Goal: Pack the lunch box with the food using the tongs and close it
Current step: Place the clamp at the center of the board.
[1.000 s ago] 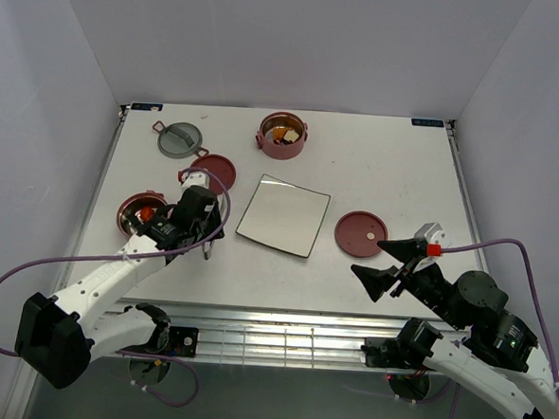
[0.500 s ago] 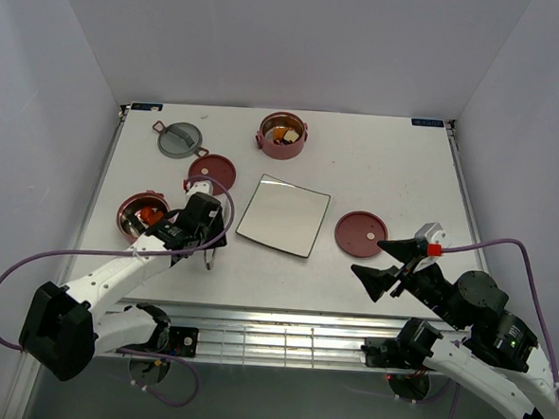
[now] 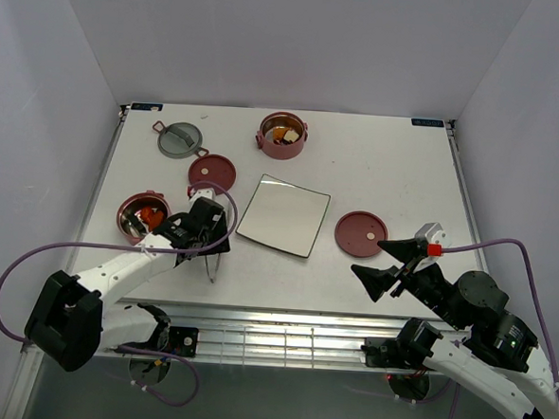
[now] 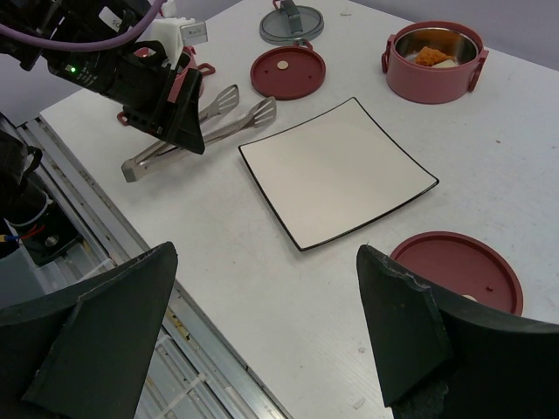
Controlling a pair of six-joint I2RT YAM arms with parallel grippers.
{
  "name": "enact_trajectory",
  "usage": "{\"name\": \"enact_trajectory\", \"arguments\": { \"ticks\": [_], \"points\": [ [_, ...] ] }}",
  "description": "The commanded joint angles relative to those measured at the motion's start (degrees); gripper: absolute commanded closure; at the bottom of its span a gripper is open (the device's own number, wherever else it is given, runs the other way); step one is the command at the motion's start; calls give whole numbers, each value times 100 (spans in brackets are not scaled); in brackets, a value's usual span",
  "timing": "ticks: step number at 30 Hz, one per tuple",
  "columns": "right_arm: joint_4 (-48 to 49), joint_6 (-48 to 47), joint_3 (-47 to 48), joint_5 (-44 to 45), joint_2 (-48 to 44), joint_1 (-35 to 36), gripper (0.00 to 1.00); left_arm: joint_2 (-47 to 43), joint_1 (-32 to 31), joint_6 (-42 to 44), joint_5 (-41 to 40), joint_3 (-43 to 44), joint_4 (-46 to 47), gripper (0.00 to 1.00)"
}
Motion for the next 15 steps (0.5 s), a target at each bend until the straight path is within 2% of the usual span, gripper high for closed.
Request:
{"name": "enact_trajectory", "arguments": {
  "ticks": [1, 4, 15],
  "points": [
    [111, -4, 84, 92, -63, 33, 11, -3, 24, -59, 63, -2, 122, 28],
    [102, -4, 84, 92, -80, 33, 11, 23, 24, -103, 72, -10, 131, 25],
    [94, -4, 93, 110, -115, 33, 11, 112, 24, -147, 55, 77, 70, 23]
  ]
}}
